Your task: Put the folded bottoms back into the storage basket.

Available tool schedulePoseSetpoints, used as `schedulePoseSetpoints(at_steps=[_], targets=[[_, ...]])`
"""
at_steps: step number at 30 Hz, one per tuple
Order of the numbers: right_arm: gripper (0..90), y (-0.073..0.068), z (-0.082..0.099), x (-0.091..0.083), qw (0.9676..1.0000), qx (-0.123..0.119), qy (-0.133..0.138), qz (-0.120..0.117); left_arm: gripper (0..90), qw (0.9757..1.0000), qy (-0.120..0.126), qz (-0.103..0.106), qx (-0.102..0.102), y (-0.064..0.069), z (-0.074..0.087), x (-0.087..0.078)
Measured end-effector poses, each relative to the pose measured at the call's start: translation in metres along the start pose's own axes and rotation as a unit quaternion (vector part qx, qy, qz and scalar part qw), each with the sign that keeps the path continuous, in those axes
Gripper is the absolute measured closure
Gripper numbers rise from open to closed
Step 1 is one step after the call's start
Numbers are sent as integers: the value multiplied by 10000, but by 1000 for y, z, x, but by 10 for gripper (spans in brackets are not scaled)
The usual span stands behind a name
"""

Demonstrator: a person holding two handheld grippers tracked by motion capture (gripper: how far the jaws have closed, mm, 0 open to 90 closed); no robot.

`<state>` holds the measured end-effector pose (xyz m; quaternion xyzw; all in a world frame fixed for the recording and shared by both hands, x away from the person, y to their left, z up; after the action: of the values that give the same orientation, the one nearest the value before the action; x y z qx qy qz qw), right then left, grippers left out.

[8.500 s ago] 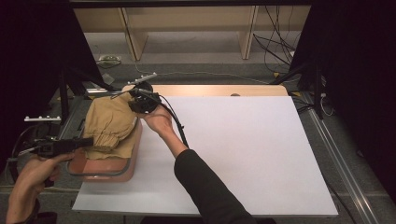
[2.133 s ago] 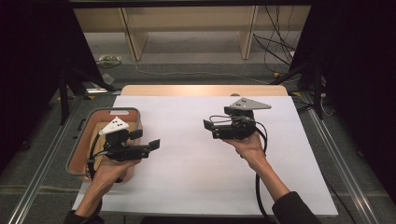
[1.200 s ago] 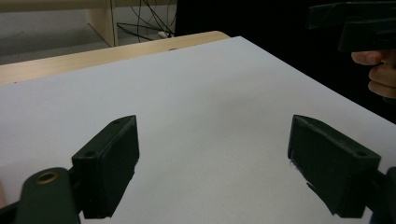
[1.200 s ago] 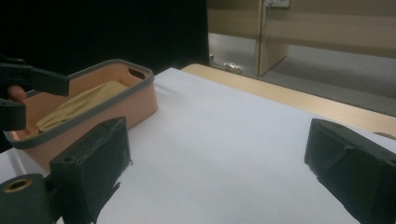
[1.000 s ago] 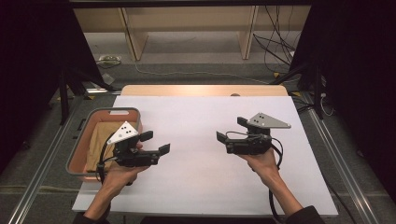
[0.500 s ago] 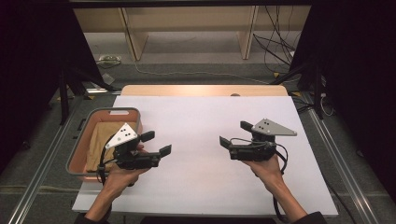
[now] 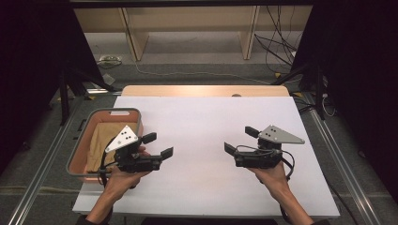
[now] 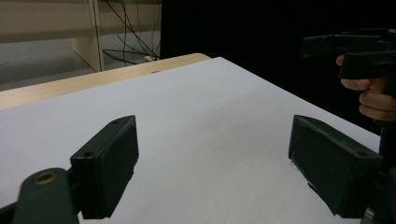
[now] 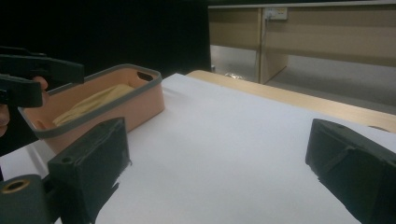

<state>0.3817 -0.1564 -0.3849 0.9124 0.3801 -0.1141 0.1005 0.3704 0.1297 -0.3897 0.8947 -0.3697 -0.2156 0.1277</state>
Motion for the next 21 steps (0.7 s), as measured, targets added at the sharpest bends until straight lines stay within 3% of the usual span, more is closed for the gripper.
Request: schedulePoseSetpoints(at_steps=[21], targets=[[69, -9, 10, -21, 9998, -55, 180, 77, 156, 9996, 102, 194, 194, 12, 11, 0]])
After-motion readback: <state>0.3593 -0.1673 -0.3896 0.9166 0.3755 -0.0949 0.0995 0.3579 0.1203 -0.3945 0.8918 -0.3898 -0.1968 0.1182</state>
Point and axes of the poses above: each handheld gripper's, and its own axes: x roughly forward along the jaws, z roughly out of its underside, y roughly to its right, the point moved 6 cm from there along x, roughly forward along the jaws, and after that the axes turned 13 degrees about -x, right-handed, at the moved point
